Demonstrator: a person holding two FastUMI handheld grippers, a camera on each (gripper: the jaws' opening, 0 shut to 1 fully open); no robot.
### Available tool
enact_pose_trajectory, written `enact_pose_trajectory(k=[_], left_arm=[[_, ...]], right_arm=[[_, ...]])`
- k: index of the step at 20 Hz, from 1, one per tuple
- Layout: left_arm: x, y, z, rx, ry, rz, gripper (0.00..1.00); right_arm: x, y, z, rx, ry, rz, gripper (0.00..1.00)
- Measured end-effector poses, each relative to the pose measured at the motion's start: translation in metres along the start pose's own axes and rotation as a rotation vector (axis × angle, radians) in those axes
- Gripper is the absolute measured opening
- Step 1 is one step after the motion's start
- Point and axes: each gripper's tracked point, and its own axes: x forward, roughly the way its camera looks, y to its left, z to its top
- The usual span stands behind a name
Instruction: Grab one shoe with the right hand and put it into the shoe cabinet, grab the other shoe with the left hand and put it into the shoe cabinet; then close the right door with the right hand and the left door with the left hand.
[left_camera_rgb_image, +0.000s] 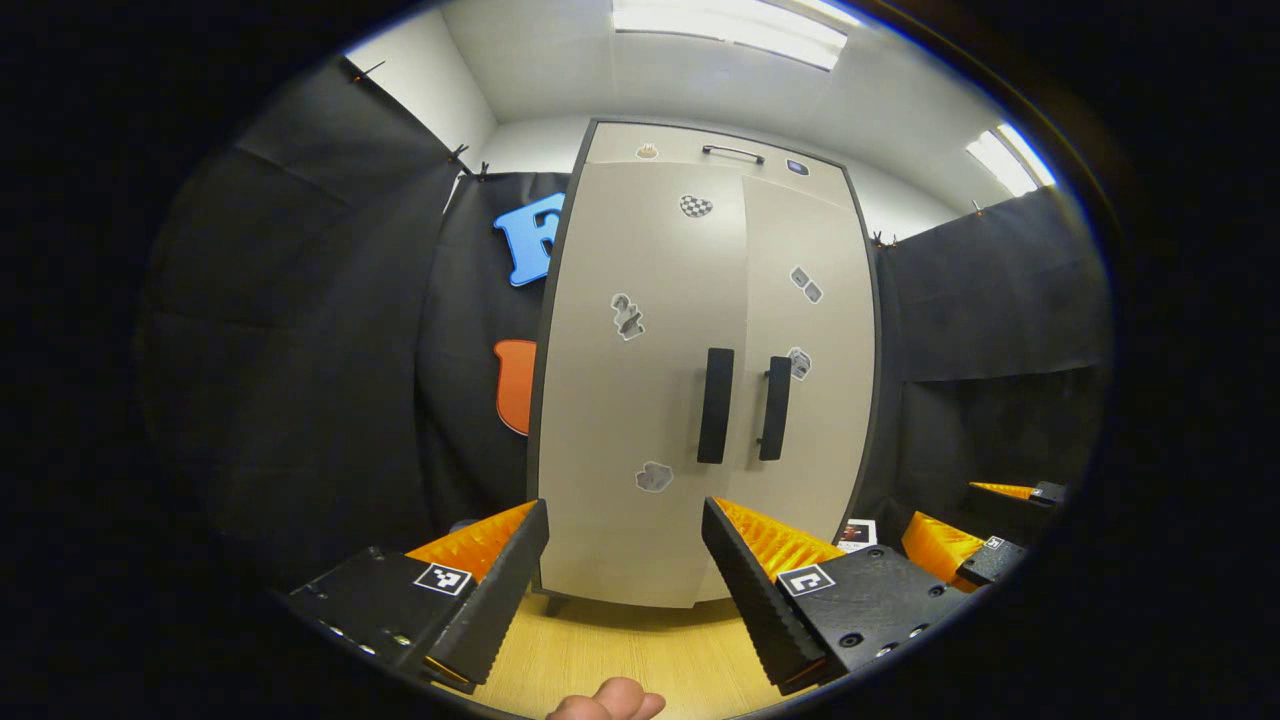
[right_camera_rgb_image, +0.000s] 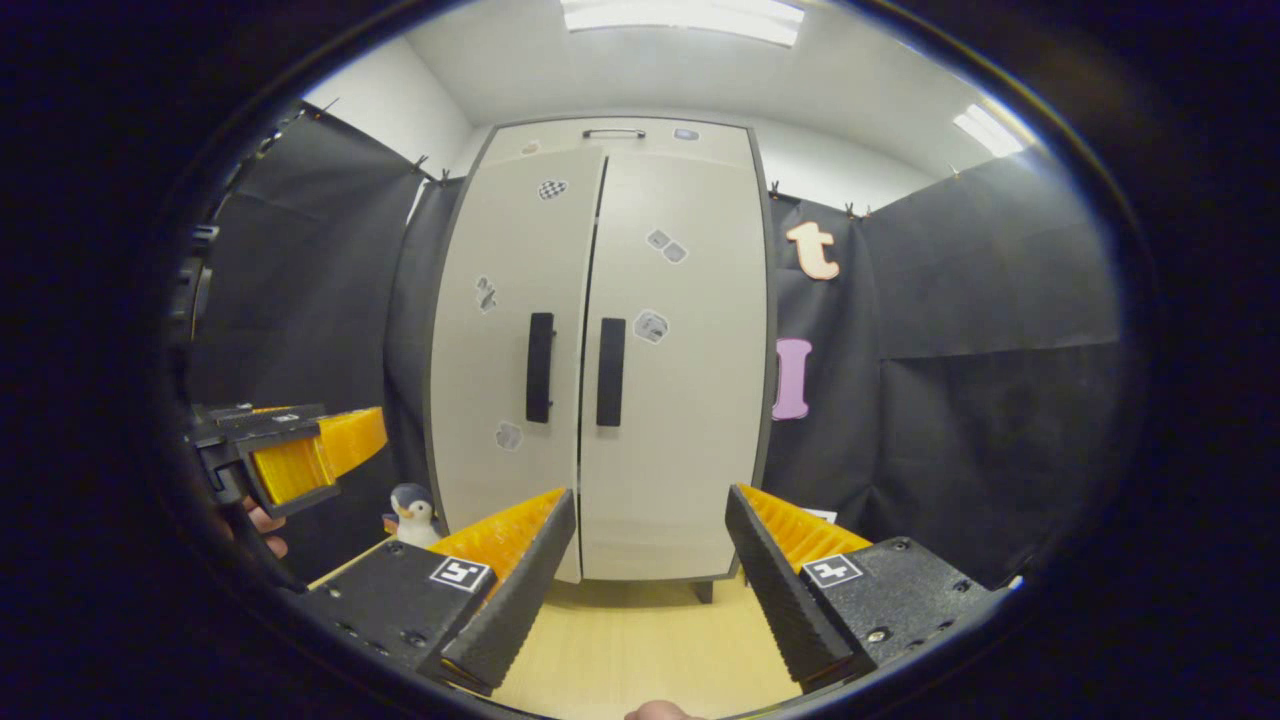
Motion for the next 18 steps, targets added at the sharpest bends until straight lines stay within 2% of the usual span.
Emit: enact_pose_trajectory(k=[11, 18], left_arm=[[-0.002, -0.021, -0.014, 0.024, 0.021, -0.042, 0.95], [-0.004, -0.024, -0.017, 0.033, 0.035, -0.041, 0.95]], right_arm=[[0.003, -0.009, -0.010, -0.007, 0.008, -0.001, 0.98], [0.007, -0.019, -0.015, 0.013, 0.023, -0.009, 0.98]])
